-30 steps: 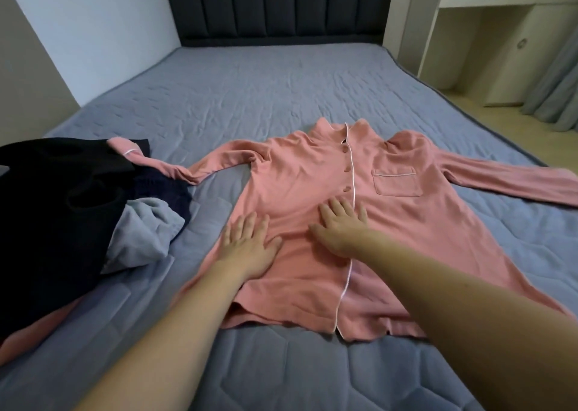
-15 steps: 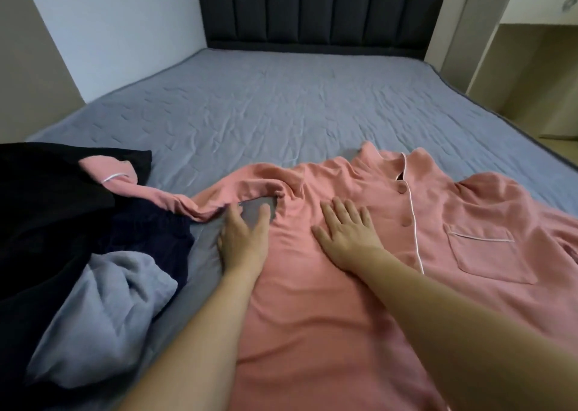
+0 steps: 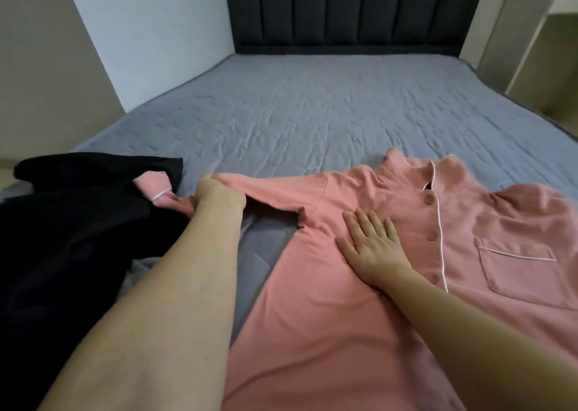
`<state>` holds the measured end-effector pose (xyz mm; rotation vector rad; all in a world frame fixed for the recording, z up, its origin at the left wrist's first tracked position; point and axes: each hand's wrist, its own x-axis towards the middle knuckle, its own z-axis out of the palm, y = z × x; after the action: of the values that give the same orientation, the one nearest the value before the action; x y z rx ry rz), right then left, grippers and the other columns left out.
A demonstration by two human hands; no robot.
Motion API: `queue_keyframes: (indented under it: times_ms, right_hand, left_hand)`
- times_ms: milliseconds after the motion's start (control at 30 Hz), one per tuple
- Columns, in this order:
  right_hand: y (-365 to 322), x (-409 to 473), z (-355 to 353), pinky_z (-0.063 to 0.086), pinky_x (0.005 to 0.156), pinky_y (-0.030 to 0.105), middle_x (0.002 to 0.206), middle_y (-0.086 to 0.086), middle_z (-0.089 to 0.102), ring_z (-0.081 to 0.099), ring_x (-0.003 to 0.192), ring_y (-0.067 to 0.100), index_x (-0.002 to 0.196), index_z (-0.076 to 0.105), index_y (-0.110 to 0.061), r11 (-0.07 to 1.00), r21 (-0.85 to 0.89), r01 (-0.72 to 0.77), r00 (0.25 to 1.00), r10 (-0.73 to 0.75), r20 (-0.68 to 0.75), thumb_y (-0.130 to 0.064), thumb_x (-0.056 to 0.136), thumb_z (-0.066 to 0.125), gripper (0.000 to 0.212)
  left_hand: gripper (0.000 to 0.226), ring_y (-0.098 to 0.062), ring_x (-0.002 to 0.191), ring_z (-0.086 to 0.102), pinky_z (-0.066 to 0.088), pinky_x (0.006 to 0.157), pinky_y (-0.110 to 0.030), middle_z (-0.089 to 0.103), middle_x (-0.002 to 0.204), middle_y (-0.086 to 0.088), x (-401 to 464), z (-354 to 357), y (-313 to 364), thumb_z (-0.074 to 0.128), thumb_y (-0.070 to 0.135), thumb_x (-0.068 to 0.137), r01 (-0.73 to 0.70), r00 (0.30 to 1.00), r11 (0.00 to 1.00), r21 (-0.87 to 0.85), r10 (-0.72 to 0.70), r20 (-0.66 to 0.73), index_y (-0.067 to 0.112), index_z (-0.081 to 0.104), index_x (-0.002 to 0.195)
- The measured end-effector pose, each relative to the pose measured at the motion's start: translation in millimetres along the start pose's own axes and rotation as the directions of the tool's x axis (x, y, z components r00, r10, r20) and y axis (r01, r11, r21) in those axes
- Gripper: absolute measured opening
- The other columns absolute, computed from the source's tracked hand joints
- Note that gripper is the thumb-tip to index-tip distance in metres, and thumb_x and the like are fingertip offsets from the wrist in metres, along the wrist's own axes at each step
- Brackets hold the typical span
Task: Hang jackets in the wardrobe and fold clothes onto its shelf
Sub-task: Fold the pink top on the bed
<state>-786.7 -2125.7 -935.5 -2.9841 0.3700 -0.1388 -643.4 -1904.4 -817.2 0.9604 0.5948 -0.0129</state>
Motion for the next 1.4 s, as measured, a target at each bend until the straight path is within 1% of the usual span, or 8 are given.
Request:
queue_keyframes:
  times_ms: [100, 200, 300, 433, 900, 1000, 1133, 1400]
  right_hand:
    - [1, 1, -25, 0.006, 0.121, 0.040, 0.159, -0.006, 0.020, 0.015, 0.147, 0.014, 0.150, 0.029, -0.031, 0.907, 0.408, -0.106, 0.986, 0.042, 0.163, -0.047, 0.096, 0.044, 0.058]
    - [25, -6, -69, 0.053, 0.086, 0.026, 0.118, 0.001, 0.065, 0.062, 0.101, 0.013, 0.117, 0.067, -0.018, 0.171, 0.938, -0.302, 0.942, 0.202, 0.267, -0.017, 0.092, 0.059, 0.027]
    - [78, -10, -107, 0.053, 0.066, 0.034, 0.100, 0.004, 0.065, 0.062, 0.082, 0.018, 0.096, 0.064, -0.013, -0.212, 0.955, -0.206, 0.860, 0.426, 0.280, -0.016, 0.095, 0.051, 0.014]
    - [146, -29, -107, 0.051, 0.086, 0.045, 0.121, 0.018, 0.057, 0.060, 0.103, 0.033, 0.114, 0.054, -0.004, -0.521, 0.848, -0.099, 0.735, 0.536, 0.415, -0.032, 0.100, 0.038, 0.035]
    - [182, -54, -87, 0.051, 0.088, 0.056, 0.116, 0.016, 0.068, 0.066, 0.104, 0.035, 0.124, 0.058, -0.018, -0.777, 0.627, 0.063, 0.909, 0.304, 0.285, -0.074, 0.059, 0.065, 0.086]
    - [177, -62, -87, 0.055, 0.086, 0.039, 0.128, 0.006, 0.062, 0.065, 0.110, 0.016, 0.138, 0.047, -0.014, -0.622, 0.772, 0.129, 0.925, 0.355, 0.132, -0.054, 0.083, 0.064, 0.070]
    - [174, -66, -83, 0.042, 0.074, 0.012, 0.111, -0.012, 0.046, 0.053, 0.094, -0.002, 0.143, 0.028, -0.028, 0.415, 0.910, 0.023, 0.932, 0.320, -0.169, -0.044, 0.076, 0.078, 0.085]
    - [196, -60, -86, 0.034, 0.079, 0.013, 0.117, 0.007, 0.055, 0.054, 0.103, 0.017, 0.117, 0.058, -0.011, 0.756, 0.650, -0.077, 0.952, 0.251, -0.178, -0.009, 0.083, 0.062, 0.034]
  left_hand:
    - [0.024, -0.031, 0.137, 0.040, 0.050, 0.092, -0.019, 0.037, 0.152, -0.016, 11, -3, 11, 0.031, 0.016, 0.104, -0.057, 0.997, 0.970, 0.237, 0.066, -0.028, 0.012, 0.047, 0.086]
    - [0.039, -0.030, 0.129, 0.048, 0.041, 0.101, -0.029, 0.047, 0.142, -0.016, 4, 23, 24, 0.042, 0.019, 0.096, -0.316, 0.904, 0.810, 0.493, 0.416, -0.103, 0.007, 0.047, 0.133]
    - [0.039, -0.040, 0.109, 0.053, 0.038, 0.084, -0.041, 0.051, 0.127, -0.022, -42, 61, -15, 0.046, 0.002, 0.084, -0.809, 0.409, 0.110, 0.577, 0.811, 0.419, 0.004, 0.050, 0.122]
    - [0.046, -0.036, 0.095, 0.055, 0.050, 0.065, -0.044, 0.044, 0.122, -0.014, -89, 59, -120, 0.026, 0.016, 0.088, -0.710, -0.134, -0.689, -0.146, -0.071, 0.988, 0.019, 0.049, 0.128]
    - [0.038, -0.031, 0.117, 0.044, 0.035, 0.096, -0.047, 0.046, 0.124, -0.010, -82, 17, -191, 0.053, 0.031, 0.081, -0.585, 0.464, -0.723, 0.369, 0.075, 0.883, 0.016, 0.050, 0.117]
    - [0.047, -0.028, 0.140, 0.019, 0.011, 0.107, -0.067, 0.021, 0.147, -0.006, -77, 21, -179, 0.038, 0.045, 0.086, -0.544, 0.707, -0.664, 0.513, -0.034, 0.706, 0.024, 0.038, 0.128]
    - [0.050, -0.031, 0.138, 0.028, 0.015, 0.113, -0.058, 0.033, 0.146, -0.012, -61, 54, -150, 0.042, 0.048, 0.077, -0.543, 0.818, -0.592, 0.595, -0.215, 0.533, 0.021, 0.050, 0.118]
    - [0.047, -0.031, 0.136, 0.035, 0.024, 0.115, -0.038, 0.042, 0.147, -0.013, -31, 110, -145, 0.046, 0.029, 0.094, -0.610, 0.607, -0.578, 0.542, 0.099, 0.789, 0.018, 0.046, 0.140]
